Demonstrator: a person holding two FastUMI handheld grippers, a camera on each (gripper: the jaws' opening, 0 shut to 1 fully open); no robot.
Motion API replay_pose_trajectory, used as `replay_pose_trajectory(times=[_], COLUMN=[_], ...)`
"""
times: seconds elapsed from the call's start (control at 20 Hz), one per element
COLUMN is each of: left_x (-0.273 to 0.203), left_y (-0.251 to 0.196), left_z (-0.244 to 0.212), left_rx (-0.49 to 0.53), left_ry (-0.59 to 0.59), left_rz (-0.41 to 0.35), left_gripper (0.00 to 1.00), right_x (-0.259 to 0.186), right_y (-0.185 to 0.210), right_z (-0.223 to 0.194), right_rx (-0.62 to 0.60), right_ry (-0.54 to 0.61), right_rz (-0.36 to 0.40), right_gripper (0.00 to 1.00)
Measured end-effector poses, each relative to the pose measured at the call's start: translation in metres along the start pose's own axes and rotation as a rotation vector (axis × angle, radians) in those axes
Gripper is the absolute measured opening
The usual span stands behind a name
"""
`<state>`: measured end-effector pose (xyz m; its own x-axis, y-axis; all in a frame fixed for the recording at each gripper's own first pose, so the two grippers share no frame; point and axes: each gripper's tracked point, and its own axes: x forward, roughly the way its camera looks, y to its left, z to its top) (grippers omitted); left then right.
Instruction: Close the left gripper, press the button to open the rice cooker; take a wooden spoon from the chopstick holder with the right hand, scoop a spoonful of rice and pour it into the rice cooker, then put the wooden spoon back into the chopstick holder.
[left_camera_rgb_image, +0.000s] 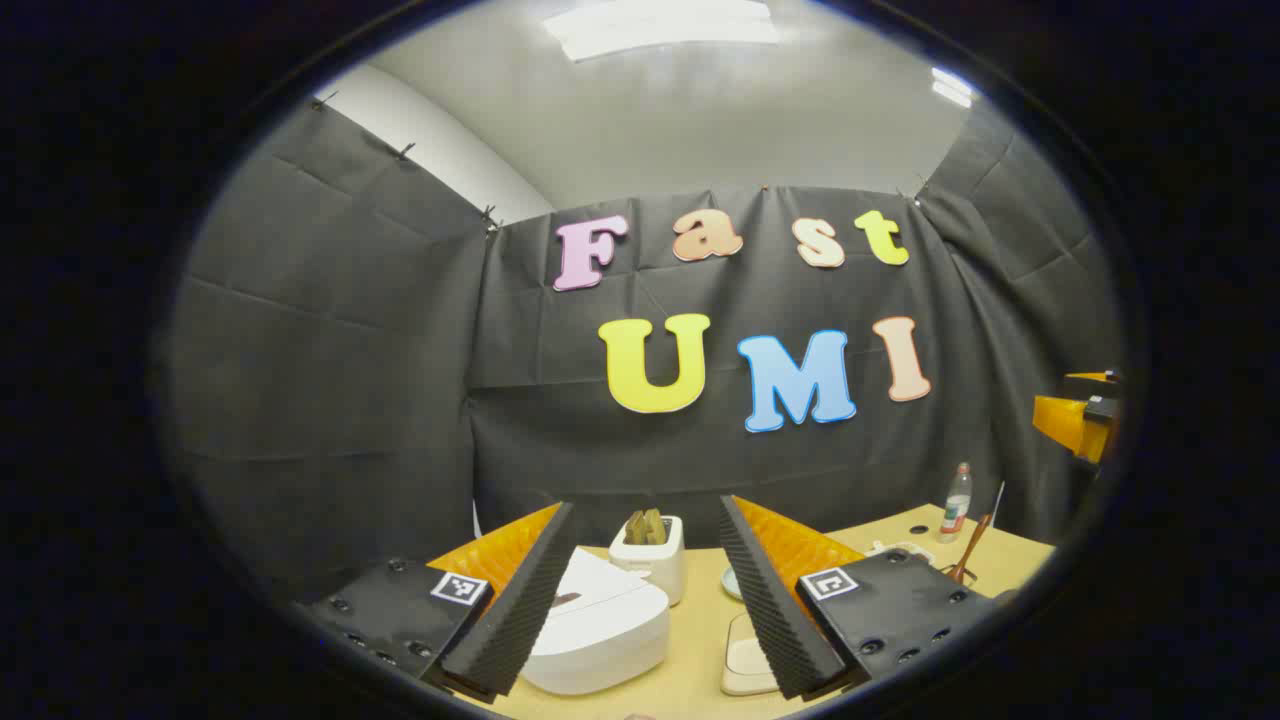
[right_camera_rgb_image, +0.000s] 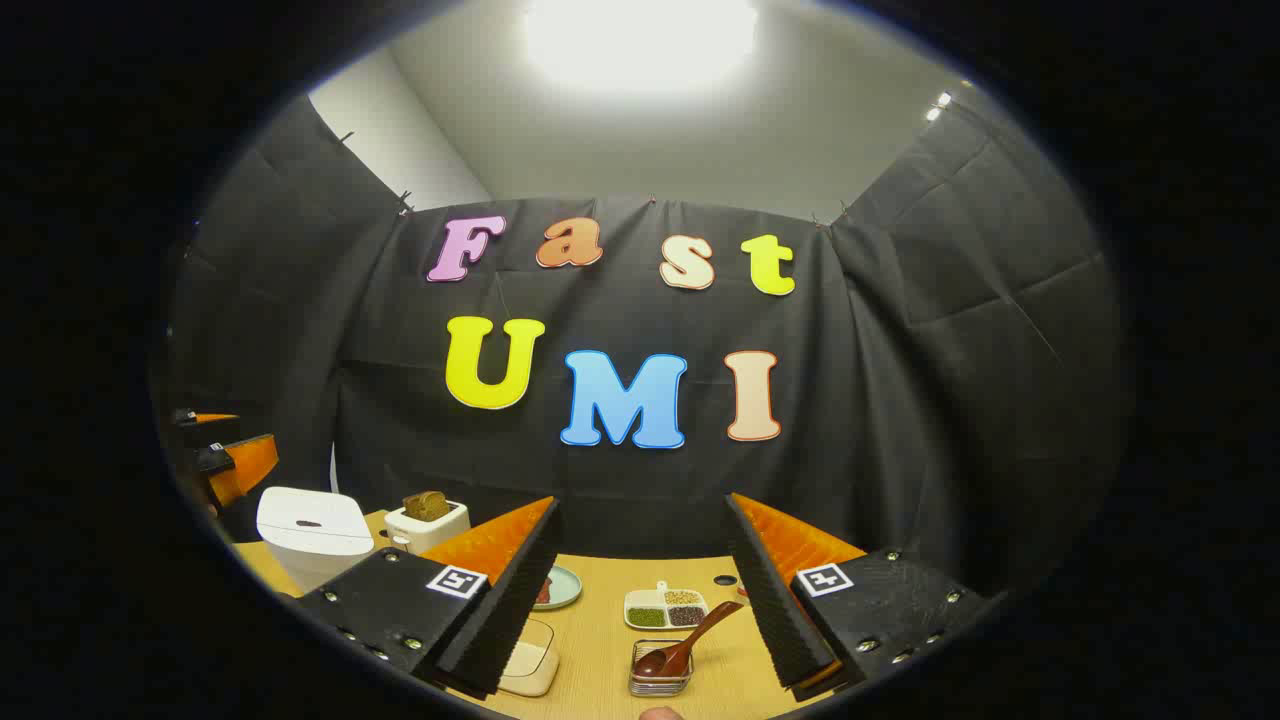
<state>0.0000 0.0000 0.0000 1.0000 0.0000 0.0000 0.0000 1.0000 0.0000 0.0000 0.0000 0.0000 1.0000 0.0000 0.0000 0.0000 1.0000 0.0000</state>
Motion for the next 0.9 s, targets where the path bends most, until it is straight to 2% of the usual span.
replay_pose_trajectory(times=[0.45,0.5,0.55,0.9], left_x=[-0.010,-0.011,-0.012,-0.019], left_y=[0.009,0.009,0.010,0.013], left_z=[0.001,0.001,0.000,0.003], left_rx=[0.009,0.009,0.007,0.012], left_ry=[-0.010,-0.009,-0.009,-0.010], left_rz=[0.020,0.021,0.021,0.027], left_gripper=[0.95,0.98,0.95,0.95], right_x=[-0.008,-0.008,-0.008,-0.014], right_y=[0.001,0.001,0.001,0.003], right_z=[0.001,0.000,-0.001,-0.002], right_rx=[-0.007,-0.002,0.004,0.016], right_ry=[-0.010,-0.008,-0.005,-0.005], right_rz=[-0.007,-0.008,-0.008,0.001], right_gripper=[0.96,0.96,0.96,0.96])
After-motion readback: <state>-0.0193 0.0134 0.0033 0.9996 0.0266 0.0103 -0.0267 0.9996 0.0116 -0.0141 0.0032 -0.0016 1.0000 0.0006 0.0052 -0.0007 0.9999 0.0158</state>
